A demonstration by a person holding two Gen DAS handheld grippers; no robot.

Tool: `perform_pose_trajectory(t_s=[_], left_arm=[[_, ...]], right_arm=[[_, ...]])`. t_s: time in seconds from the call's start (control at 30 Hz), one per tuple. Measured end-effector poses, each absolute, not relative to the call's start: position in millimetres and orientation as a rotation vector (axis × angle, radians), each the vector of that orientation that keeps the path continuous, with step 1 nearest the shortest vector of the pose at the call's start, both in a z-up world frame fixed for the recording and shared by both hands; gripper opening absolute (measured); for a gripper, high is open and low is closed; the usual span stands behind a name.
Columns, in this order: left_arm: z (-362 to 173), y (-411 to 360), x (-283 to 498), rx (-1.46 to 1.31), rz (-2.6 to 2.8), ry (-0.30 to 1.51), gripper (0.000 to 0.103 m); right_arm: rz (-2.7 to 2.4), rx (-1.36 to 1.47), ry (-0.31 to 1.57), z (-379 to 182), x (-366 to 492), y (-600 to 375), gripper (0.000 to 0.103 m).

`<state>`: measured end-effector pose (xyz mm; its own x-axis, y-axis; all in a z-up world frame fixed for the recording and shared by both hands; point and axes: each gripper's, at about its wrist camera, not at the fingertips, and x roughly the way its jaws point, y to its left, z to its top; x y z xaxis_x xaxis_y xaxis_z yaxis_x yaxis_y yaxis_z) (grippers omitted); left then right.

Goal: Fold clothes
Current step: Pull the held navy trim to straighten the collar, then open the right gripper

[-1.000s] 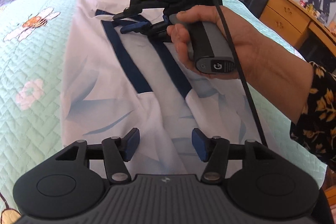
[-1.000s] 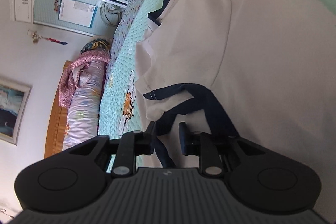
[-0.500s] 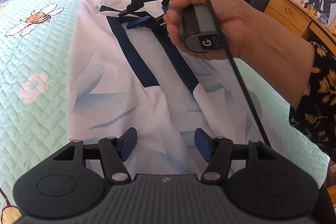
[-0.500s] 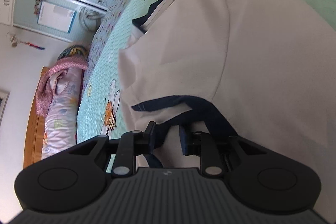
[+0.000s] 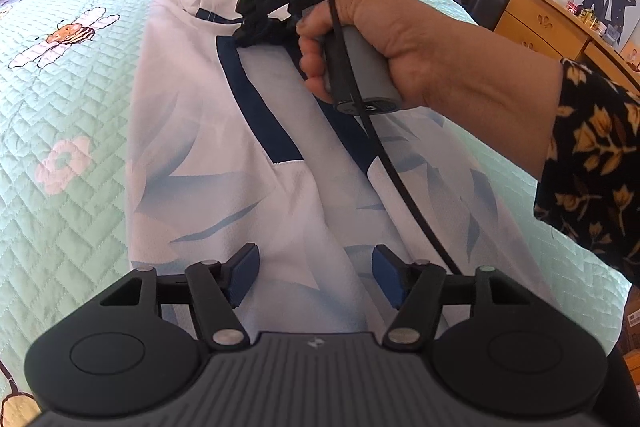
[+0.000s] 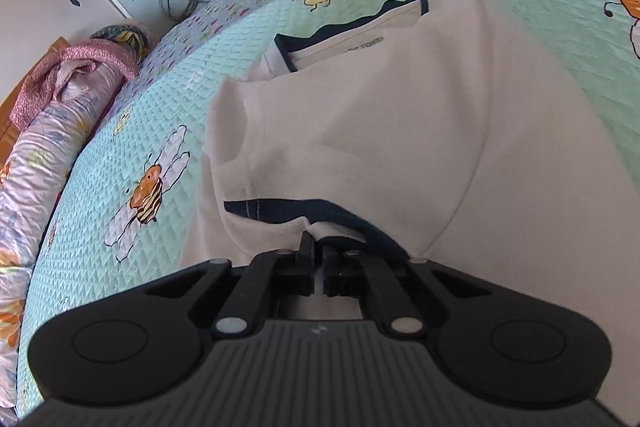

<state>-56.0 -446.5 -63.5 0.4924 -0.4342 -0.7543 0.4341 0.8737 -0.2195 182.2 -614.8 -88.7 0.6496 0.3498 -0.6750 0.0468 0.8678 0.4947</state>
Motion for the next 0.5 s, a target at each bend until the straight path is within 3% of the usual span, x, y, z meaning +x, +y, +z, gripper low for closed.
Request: perform_pose_trajectory(t_s=[0.13, 0.23, 0.5], left_arm=[[-60.1, -434.7, -47.9, -0.098, -0.536, 0.955, 0.066], [-54.0, -429.1, -41.3, -0.134, -0.548, 0.940, 0.066], [-71.3, -430.3, -32.4, -0.207, -0.653, 0.916, 0.067]], right_arm=[[0.212, 0.470, 0.897, -83.0, 177.2, -618.1, 0.007], [0.262, 0.474, 0.952, -71.0, 167.2, -619.0, 0.022], [0.335, 0.179, 0.815, 3.7, 191.0, -565.7, 0.023]])
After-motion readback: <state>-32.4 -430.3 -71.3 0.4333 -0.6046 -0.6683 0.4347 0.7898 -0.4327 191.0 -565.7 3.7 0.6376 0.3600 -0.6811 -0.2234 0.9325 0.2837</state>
